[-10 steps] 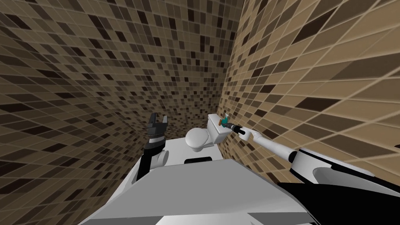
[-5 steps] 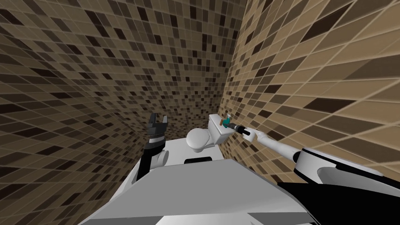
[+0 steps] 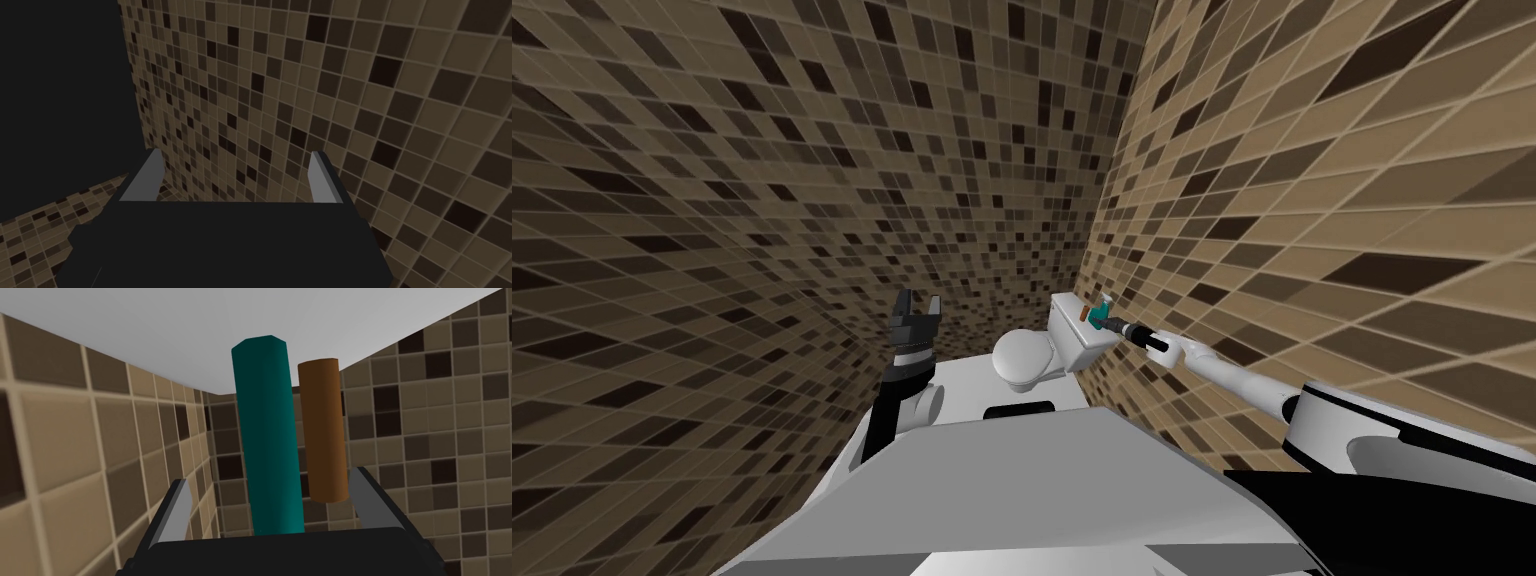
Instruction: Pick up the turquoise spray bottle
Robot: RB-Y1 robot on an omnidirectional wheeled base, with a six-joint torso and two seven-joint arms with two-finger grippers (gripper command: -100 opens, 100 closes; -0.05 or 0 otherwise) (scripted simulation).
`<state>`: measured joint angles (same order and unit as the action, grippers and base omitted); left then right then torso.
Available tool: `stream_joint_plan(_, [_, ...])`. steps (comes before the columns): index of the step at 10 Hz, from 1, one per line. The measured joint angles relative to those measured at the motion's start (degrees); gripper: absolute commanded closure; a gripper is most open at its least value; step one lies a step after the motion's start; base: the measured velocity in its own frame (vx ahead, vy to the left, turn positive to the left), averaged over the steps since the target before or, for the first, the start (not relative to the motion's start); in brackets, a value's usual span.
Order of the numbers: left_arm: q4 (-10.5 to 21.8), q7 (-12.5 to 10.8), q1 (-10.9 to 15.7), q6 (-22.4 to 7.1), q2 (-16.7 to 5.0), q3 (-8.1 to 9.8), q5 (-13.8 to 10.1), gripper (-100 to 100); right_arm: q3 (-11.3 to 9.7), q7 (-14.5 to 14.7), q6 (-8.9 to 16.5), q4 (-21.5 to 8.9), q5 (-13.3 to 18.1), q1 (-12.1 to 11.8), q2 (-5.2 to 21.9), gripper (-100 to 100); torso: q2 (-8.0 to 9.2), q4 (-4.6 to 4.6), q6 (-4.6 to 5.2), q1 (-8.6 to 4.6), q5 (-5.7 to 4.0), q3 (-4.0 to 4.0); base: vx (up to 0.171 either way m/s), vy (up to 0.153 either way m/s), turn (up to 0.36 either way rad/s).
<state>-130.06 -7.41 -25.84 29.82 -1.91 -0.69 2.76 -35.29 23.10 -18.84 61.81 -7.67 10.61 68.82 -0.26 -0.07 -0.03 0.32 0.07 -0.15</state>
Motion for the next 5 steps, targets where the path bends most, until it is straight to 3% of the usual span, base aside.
stream_joint_plan(1, [0.0,0.0,0.0,0.0,0.0,0.00,0.0,0,0.1,0.0,-1.4,-0.1,-0.1,-0.2,0.1,-100,0.07,0.01,0.00,-0.16,-0.04,0.04,-0.004,-0.007,0.005])
stream_joint_plan(3, [0.0,0.0,0.0,0.0,0.0,0.00,0.0,0,-0.1,0.3,-3.6,-1.7,-1.0,-0.5,0.8,-100,-0.02,0.00,0.03,0.02,-0.02,0.00,0.070,0.114,-0.030])
stream_joint_plan(5, [0.0,0.0,0.0,0.0,0.0,0.00,0.0,0,-0.5,0.1,-6.8,-4.7,-1.8,-0.8,1.9,-100,-0.02,-0.01,0.00,0.02,0.01,-0.02,0.021,0.046,0.002])
